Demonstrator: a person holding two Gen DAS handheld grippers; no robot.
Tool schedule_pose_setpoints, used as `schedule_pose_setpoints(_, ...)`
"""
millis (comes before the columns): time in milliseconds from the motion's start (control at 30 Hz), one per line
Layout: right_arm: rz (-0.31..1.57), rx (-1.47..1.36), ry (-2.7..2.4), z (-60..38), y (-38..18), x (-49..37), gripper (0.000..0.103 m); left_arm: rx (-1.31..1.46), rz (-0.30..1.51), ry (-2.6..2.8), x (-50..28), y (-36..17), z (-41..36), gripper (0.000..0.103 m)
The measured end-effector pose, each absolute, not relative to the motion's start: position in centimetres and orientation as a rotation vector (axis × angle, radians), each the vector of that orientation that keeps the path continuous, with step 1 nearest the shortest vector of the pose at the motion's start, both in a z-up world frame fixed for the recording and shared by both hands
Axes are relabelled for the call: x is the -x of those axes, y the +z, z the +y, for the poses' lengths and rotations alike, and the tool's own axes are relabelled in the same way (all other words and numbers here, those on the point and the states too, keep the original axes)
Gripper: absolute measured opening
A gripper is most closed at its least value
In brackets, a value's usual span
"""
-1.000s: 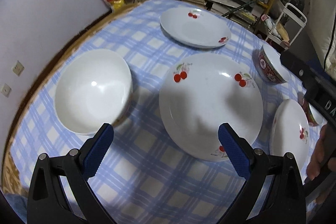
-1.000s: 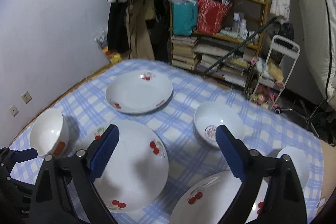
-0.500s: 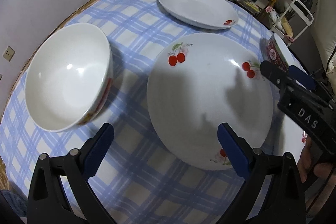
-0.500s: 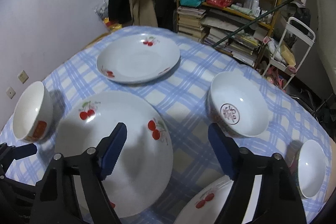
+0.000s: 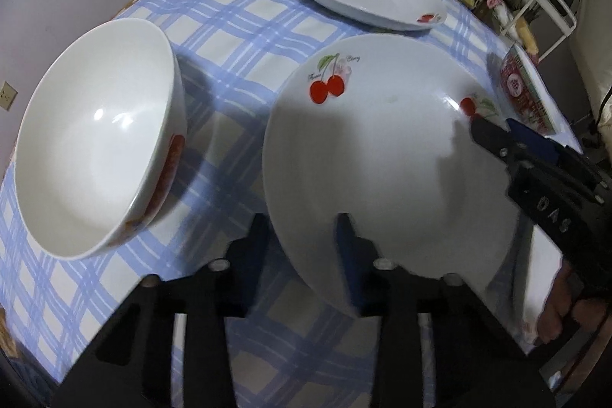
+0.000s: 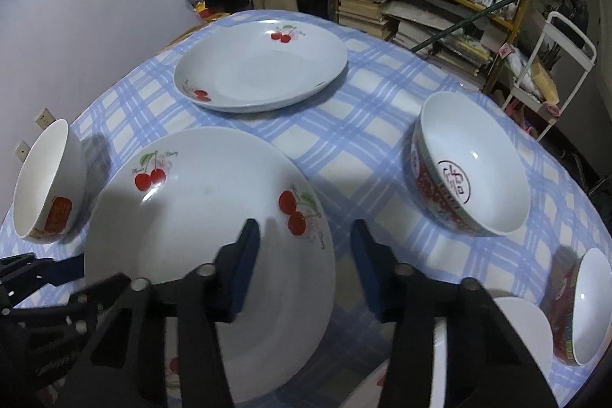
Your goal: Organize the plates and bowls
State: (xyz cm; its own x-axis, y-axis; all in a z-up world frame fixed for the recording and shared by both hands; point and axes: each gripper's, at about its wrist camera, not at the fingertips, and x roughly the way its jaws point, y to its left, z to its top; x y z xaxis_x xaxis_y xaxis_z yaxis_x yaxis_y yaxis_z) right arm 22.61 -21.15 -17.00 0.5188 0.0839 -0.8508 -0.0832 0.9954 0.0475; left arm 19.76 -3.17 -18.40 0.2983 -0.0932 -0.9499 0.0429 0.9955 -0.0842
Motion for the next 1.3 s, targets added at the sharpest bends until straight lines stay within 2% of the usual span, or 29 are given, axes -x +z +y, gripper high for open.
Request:
schedule_pose_setpoints(33,1.032,-0.01,0.109,-21.2,-17.2,-22.7,0.033,0.045,1.26,-0.09,-19.8,-18.4,-3.1,0.032)
schedule_pose_setpoints(300,1.059,-0.026,0.1,-21.9,-17.7,-22.8,0.018,-0.002,1.276,-0.133,-20.3,-18.5,-3.6,0.029)
schedule_pose_setpoints(533,1.081,-0.015,0.138,-21.9,-17.8,-23.1,0.018,0.036,1.284,-0.142,-21.1,-18.6,-3.0,0.03)
schedule_pose_setpoints(900,1.101,-0.189,0.186,-23.5,-18.4,-23.5,0.018,0.038,1.253,-0.195,-21.6,-18.2,-2.7,0.025)
schedule_pose_setpoints(1300,1.114,-0.164,0.197,-23.1,-17.9,-22.1,0.016,0.034,1.262,-0.199,-20.4,-17.5,-2.3,0.025)
